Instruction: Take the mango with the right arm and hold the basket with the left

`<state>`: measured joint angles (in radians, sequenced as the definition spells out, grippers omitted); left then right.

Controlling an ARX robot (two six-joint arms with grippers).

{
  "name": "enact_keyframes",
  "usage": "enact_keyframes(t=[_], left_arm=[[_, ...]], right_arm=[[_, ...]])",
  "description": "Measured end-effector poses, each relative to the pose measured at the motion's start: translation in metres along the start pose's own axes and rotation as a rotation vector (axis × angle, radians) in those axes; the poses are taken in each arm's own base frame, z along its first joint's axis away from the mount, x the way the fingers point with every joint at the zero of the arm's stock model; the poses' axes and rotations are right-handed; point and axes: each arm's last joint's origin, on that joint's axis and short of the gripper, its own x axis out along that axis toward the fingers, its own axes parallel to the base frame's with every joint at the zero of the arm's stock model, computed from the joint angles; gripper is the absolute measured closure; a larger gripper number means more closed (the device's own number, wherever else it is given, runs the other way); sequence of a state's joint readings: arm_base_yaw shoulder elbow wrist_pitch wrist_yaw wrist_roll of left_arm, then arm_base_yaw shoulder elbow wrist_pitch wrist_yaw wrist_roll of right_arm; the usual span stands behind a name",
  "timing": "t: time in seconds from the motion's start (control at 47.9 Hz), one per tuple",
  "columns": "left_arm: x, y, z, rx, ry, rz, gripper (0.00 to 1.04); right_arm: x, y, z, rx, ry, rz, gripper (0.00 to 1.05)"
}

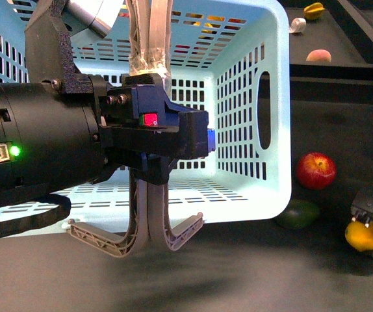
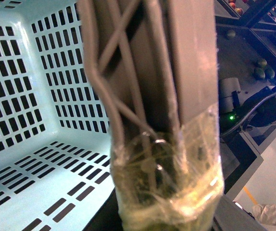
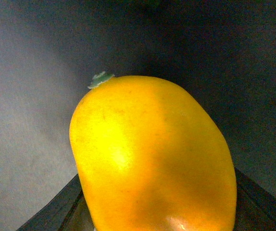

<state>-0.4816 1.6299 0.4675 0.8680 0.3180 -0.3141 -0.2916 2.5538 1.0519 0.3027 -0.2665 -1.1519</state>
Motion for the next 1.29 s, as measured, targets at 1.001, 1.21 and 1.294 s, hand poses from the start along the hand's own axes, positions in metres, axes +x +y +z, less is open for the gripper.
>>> enact_keyframes(t=[1.001, 1.21, 1.294], left_arm=[[0.0, 0.0, 0.0, 0.0, 0.0, 0.0, 0.87], [0.0, 0.0, 0.0, 0.0, 0.0, 0.0, 0.87], [0.0, 0.0, 0.0, 0.0, 0.0, 0.0, 0.87]], right_arm=[[-0.175, 0.076, 0.242, 0.282, -0.843, 0.069, 0.44], [-0.155, 0.087, 0.266, 0.319, -0.852, 0.071, 0.27], [-0.166, 0.084, 0.268, 0.34, -0.892, 0.029, 0.12]])
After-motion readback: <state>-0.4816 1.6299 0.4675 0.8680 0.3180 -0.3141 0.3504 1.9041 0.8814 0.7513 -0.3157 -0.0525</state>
